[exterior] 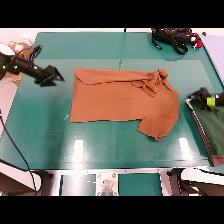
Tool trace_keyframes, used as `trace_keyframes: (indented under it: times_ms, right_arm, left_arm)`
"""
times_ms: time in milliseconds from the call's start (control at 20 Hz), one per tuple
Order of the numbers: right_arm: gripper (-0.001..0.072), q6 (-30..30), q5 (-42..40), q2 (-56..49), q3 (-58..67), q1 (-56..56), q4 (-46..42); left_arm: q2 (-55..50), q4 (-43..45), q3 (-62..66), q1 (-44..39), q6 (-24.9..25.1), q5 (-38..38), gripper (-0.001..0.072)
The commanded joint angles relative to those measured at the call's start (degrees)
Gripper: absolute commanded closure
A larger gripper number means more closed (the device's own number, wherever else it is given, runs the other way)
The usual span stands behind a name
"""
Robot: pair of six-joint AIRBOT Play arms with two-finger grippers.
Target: Fold the shirts.
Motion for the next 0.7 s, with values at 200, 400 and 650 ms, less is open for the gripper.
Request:
trace_keyframes:
  times_ms: [200,400,650]
  right_arm:
    - [0.026,0.7,-1.1,0.7,-14.2,-4.0,-2.5]
    - [0.0263,-1.1,-4.2,-3.9,-14.1,0.0,2.4]
    - [0.048,-3.6,-5.7,-7.5,-12.3,3.2,6.3]
  left_arm:
    - [0.7,2.3,-15.8,2.2,-2.6,-6.5,0.0042]
    - [1.5,0.7,-26.5,1.6,-2.1,-1.0,0.0041]
    - [1.5,-3.0,-33.6,1.2,-1.4,3.1,0.0042]
